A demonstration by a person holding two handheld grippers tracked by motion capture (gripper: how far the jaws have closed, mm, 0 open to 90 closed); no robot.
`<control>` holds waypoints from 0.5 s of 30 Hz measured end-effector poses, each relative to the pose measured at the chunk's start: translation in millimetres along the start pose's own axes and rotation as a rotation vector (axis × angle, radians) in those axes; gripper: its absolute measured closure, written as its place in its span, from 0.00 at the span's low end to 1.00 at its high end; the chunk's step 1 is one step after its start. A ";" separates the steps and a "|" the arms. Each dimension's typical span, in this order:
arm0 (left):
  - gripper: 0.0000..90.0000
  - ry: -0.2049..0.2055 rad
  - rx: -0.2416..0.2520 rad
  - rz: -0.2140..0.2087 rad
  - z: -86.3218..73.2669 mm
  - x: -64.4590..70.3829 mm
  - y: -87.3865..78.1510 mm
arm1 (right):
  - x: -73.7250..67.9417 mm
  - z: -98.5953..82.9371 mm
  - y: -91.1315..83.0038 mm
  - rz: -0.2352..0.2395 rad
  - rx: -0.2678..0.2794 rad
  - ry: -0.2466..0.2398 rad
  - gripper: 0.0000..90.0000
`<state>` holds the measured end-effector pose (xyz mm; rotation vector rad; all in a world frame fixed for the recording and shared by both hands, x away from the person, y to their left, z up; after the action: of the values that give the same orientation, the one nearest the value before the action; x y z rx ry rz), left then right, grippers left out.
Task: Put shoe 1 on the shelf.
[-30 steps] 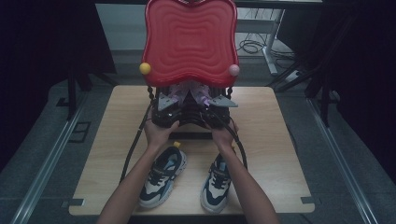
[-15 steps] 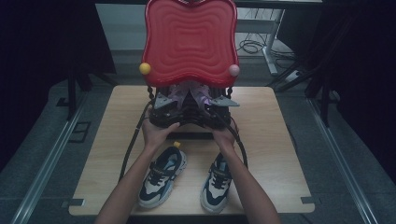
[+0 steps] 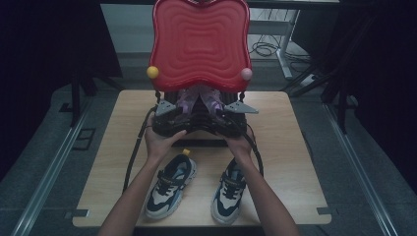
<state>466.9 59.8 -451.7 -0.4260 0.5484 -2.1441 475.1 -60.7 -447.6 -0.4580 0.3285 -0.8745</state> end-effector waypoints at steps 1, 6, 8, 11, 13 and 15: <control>0.46 -0.001 0.003 -0.003 -0.4 0.5 -1.9 | -0.4 -0.4 -2.2 0.005 -0.001 0.000 0.62; 0.47 -0.003 -0.006 -0.011 -4.3 2.0 -9.1 | -1.0 -3.8 -9.6 0.018 -0.005 -0.007 0.63; 0.47 -0.003 -0.010 -0.017 -6.2 3.2 -12.1 | -1.5 -4.8 -12.3 0.025 -0.003 -0.013 0.63; 0.48 -0.002 -0.012 -0.025 -8.8 4.8 -17.0 | -2.8 -7.4 -16.7 0.034 -0.007 -0.018 0.63; 0.49 -0.002 -0.015 -0.033 -11.3 5.3 -20.7 | -3.6 -9.9 -19.5 0.050 -0.015 -0.022 0.63; 0.51 -0.001 -0.015 -0.035 -14.2 5.2 -24.0 | -4.7 -12.2 -22.1 0.068 -0.018 -0.021 0.63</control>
<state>441.2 71.7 -450.6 -0.4480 0.5608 -2.1747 452.2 -72.2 -446.3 -0.4697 0.3307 -0.8007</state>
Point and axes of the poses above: each handheld gripper's, and its own axes: y roughly forward along the jaws, z roughly out of its top, x roughly to its right, the point moved 10 cm from there along y, roughly forward along the jaws, and after that the axes turned 10 degrees about -x, right-handed, at the moved point
